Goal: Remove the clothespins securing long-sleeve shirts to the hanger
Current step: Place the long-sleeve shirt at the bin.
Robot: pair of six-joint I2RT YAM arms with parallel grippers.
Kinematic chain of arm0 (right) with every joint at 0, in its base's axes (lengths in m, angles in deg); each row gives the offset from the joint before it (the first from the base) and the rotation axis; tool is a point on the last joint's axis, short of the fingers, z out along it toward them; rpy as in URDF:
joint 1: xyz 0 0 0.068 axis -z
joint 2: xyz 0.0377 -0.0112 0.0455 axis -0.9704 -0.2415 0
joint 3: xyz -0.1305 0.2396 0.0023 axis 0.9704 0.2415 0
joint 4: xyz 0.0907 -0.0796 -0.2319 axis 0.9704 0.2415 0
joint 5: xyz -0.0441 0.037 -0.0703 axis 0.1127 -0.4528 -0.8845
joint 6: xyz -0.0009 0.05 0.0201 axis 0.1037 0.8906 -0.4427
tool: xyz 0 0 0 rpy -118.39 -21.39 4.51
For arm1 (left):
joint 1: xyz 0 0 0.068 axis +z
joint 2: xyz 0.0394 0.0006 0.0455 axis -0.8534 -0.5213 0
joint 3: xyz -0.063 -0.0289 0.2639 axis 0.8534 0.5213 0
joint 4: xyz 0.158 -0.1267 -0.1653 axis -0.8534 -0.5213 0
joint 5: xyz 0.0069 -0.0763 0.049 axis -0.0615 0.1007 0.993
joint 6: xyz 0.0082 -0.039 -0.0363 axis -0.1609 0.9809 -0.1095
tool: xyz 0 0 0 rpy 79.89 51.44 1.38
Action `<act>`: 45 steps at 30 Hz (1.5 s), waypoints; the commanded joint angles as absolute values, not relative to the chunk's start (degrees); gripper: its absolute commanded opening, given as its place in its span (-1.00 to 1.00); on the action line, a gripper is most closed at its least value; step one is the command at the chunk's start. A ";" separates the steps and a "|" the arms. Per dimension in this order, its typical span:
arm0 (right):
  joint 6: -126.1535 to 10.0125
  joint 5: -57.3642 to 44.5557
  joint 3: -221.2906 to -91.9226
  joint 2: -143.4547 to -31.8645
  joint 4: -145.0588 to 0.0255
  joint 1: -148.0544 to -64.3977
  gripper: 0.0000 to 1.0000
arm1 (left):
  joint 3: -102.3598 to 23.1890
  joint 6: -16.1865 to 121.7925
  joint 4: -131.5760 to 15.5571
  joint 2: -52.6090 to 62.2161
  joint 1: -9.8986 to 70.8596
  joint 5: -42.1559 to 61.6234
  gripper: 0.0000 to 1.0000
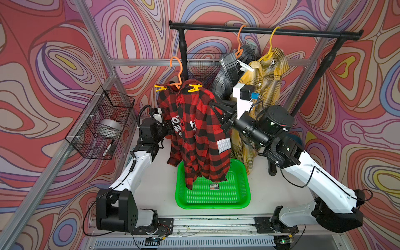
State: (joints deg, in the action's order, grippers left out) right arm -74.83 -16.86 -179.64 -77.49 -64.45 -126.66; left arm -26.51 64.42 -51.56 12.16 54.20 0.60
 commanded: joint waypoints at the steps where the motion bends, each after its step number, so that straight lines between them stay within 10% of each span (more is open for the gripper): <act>1: -74.07 -16.08 -180.65 -76.73 -68.83 -126.38 -1.00 | -28.83 67.01 -47.19 17.90 54.54 -7.27 -1.00; 21: -70.66 -11.20 -184.98 -78.09 -67.92 -126.39 -1.00 | -36.96 70.16 -55.07 32.50 40.95 -14.91 -1.00; 45: -67.26 -17.48 -145.24 -56.93 -71.27 -126.36 -1.00 | -6.58 74.03 -53.26 34.18 19.82 7.32 -1.00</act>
State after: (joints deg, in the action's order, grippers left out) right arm -68.01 -15.70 -147.56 -58.41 -67.23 -126.66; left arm -8.46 74.19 -55.27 33.45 20.36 2.72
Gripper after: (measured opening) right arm 0.159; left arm 0.048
